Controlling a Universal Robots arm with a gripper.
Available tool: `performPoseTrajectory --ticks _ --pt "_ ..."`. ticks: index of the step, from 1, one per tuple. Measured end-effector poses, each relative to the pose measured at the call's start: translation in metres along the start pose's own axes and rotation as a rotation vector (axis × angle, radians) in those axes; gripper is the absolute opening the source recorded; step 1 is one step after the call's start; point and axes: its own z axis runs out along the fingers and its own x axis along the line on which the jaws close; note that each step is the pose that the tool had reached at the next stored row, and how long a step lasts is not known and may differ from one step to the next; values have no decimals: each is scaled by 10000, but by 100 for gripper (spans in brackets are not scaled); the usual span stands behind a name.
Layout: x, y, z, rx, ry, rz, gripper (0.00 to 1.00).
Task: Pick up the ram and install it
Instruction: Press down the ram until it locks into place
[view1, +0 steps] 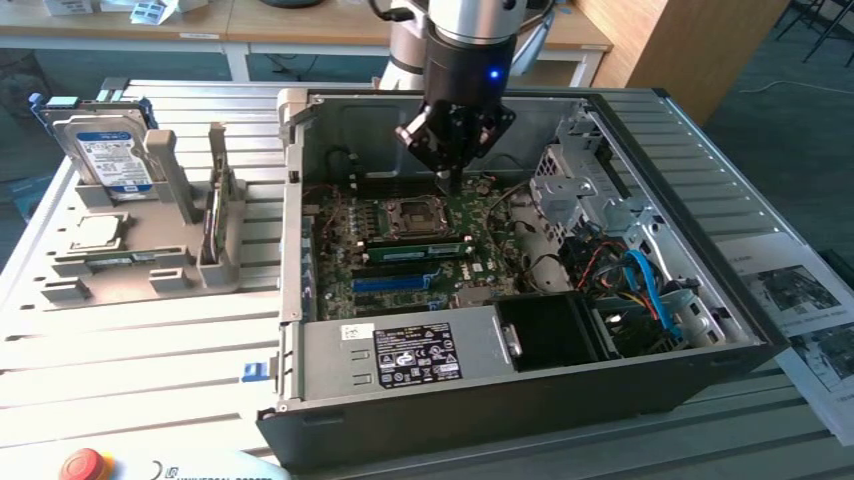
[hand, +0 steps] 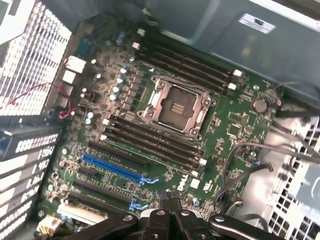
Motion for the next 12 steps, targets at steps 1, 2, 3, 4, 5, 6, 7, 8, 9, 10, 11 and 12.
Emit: performPoseTrajectory --ticks 1,2,3,4,5,6,7,8,9,10,11,12 --pt "0 0 0 5 4 152 11" --pt "0 0 0 9 7 300 11" --pt "0 0 0 13 11 448 11" --pt "0 0 0 18 15 603 11" --pt "0 0 1 22 19 752 11" --pt "0 0 1 26 23 899 11" --pt "0 0 1 31 27 1049 11" --pt "0 0 1 35 30 1197 11" --pt "0 0 1 40 34 1347 11" --pt "0 0 1 44 38 1493 11" --pt "0 0 2 49 43 1654 11" --pt "0 0 2 52 46 1800 11"
